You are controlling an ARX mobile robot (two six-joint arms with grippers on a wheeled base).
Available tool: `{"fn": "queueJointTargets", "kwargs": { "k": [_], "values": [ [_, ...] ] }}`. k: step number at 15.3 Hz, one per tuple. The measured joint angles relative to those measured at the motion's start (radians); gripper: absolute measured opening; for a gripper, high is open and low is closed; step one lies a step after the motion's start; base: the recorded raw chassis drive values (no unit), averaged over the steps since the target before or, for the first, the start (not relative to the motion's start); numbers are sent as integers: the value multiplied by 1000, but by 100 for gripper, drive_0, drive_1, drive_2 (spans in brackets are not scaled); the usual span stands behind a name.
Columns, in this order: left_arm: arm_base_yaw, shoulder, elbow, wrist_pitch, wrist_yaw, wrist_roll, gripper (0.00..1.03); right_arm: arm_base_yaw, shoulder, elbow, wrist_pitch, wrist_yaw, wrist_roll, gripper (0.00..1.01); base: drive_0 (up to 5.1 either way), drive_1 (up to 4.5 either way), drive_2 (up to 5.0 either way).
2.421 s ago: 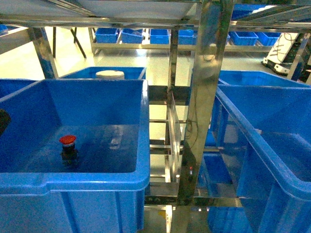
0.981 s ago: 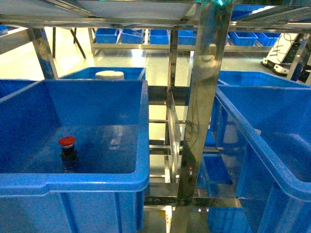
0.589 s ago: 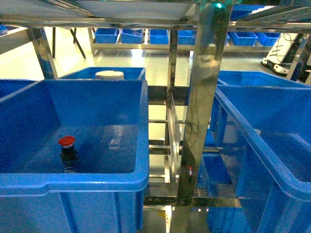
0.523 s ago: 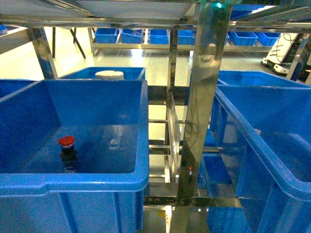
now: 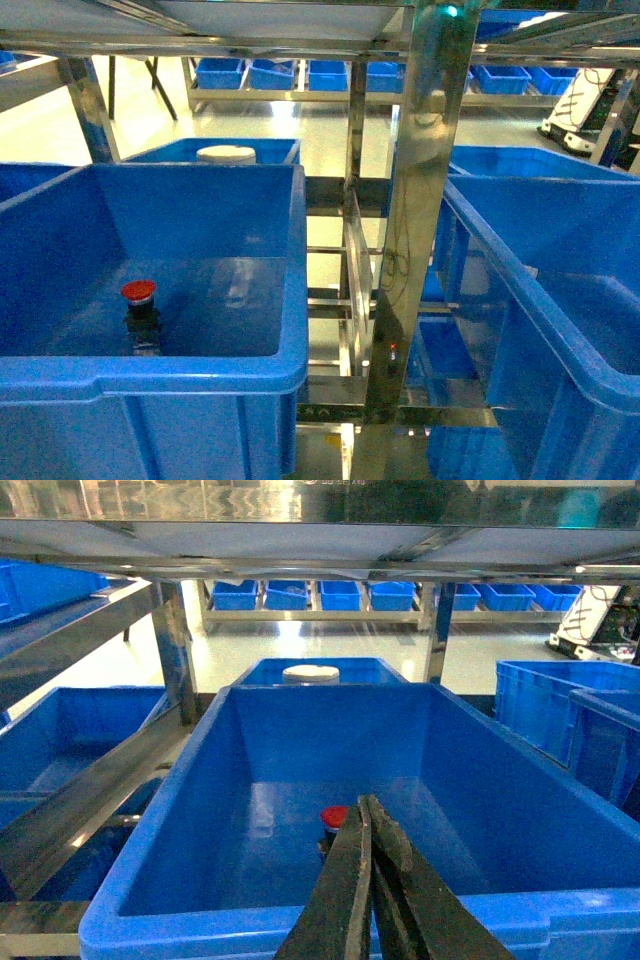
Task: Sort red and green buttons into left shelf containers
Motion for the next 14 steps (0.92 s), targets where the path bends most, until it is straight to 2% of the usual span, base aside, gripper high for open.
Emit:
{"fn": "queueJointTargets", "kwargs": {
  "k": [1,2,7,8,9,10,14],
  "values": [
    [0,0,0,0,0,0,2,0,0,0,0,0,0,13,0,0,0],
    [0,0,0,0,0,0,9,0,0,0,0,0,0,27,0,0,0],
    [0,0,0,0,0,0,75,0,0,0,0,0,0,94,0,0,0],
    [0,0,0,0,0,0,87,0,0,0,0,0,0,100,0,0,0],
    [0,0,0,0,0,1,100,0,0,0,0,0,0,98,0,0,0],
    [0,0,0,0,0,0,97,0,0,0,0,0,0,98,0,0,0],
    [0,0,0,0,0,0,98,0,0,0,0,0,0,98,0,0,0]
  ]
}}
